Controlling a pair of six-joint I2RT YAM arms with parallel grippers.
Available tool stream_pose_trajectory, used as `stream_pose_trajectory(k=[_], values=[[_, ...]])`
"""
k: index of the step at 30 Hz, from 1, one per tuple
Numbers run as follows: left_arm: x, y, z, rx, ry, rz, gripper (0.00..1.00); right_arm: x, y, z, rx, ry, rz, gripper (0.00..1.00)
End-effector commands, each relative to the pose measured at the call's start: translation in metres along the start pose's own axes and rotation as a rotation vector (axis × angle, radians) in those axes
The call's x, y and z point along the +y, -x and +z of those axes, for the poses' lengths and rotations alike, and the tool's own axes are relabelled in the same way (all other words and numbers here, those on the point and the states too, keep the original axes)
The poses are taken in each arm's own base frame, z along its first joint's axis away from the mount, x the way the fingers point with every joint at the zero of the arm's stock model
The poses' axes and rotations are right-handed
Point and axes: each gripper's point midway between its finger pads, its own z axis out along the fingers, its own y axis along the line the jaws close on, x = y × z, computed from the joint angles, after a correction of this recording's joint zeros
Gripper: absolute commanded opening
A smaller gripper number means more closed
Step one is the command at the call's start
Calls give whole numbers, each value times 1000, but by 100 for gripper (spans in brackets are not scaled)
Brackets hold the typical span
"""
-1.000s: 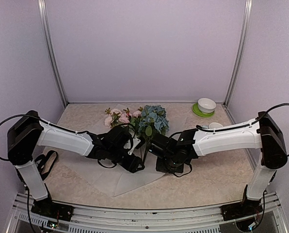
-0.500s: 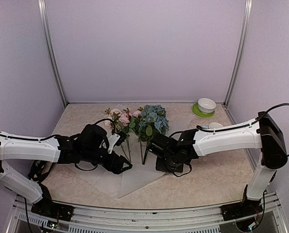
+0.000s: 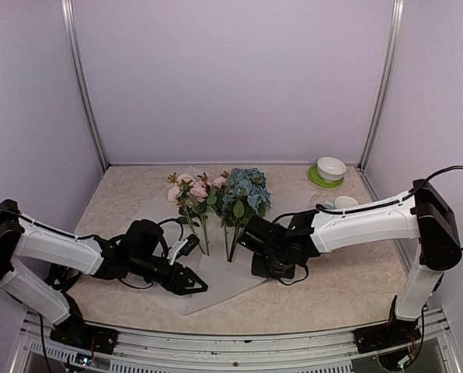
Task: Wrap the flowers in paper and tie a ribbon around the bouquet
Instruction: Press the fold line of the 1/4-folded wrapping paper.
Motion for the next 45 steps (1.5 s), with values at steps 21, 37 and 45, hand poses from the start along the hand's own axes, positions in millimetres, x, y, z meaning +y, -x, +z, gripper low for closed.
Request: stream_pose_trajectory(k=[21,37,45], values=[[59,38,30,-18,171,39,0,-26,-13,-6,82,42,74,77],[66,35,33,-2,193,51,0,49,7,-17,78,319,-276,45],[69,35,29,7,226,51,0,14,-13,33,211,200,-223,19]])
